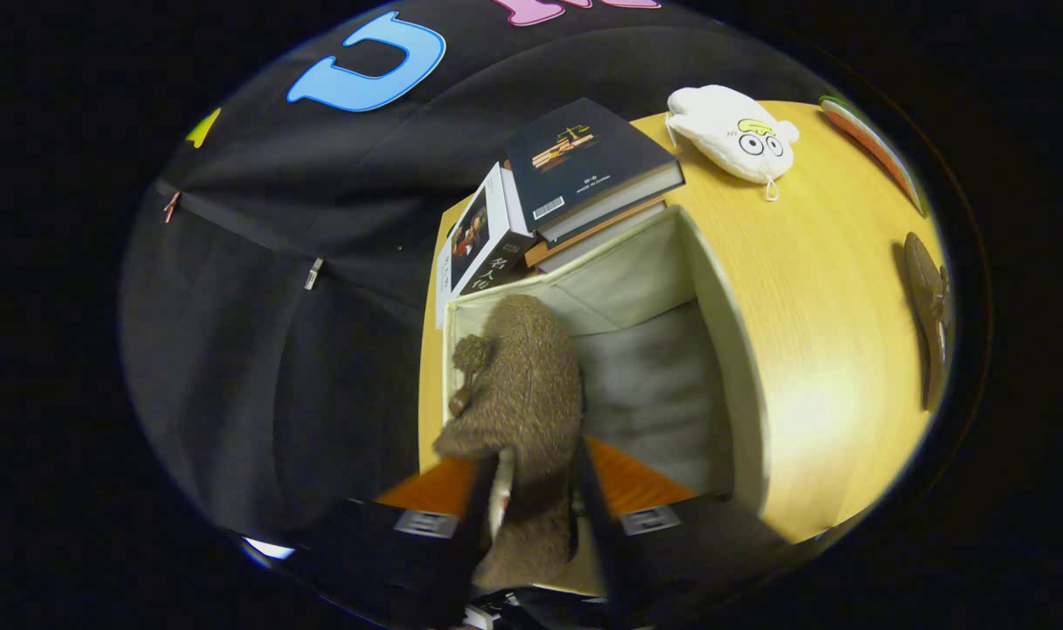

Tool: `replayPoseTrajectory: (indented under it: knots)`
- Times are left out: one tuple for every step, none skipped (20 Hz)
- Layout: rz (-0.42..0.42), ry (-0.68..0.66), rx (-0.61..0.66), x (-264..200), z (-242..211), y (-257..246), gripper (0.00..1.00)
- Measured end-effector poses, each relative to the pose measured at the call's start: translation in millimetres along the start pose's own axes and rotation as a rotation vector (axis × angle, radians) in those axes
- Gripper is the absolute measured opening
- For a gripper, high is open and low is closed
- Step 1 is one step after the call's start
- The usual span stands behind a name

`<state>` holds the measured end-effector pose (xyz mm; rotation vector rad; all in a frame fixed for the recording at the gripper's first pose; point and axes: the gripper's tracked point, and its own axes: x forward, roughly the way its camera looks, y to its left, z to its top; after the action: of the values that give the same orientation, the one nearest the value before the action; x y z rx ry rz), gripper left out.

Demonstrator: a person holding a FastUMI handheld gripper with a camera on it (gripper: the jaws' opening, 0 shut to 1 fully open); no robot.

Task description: Open the storage box then place both shoes into the box .Put the left shoe in first, then the right shoe, with the right side of both shoes facing outward in a uniform manner.

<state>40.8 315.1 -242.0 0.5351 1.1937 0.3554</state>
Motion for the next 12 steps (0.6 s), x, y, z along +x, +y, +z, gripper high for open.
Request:
replayPoseTrajectory:
  knots:
    - [0.018, 0.005, -0.005, 5, -5, 9, 0.76]
    - [0.029, -0.006, -0.020, -9, -4, 14, 0.99]
    - [0.041, -0.012, -0.043, -18, -6, 20, 0.99]
    - [0.049, -0.015, -0.062, -28, -8, 23, 0.98]
    - [0.059, -0.025, -0.093, -43, -7, 27, 0.98]
    - [0.062, -0.045, -0.141, -59, -3, 27, 0.98]
    - [0.058, -0.081, -0.194, -77, 4, 25, 0.98]
    - [0.053, -0.122, -0.239, -94, 14, 22, 0.99]
    - [0.055, -0.165, -0.275, -115, 23, 20, 0.98]
    - [0.047, -0.208, -0.302, -133, 31, 14, 0.98]
    - [0.028, -0.251, -0.326, -151, 39, 3, 0.98]
    - [-0.008, -0.292, -0.350, -166, 48, -13, 0.98]
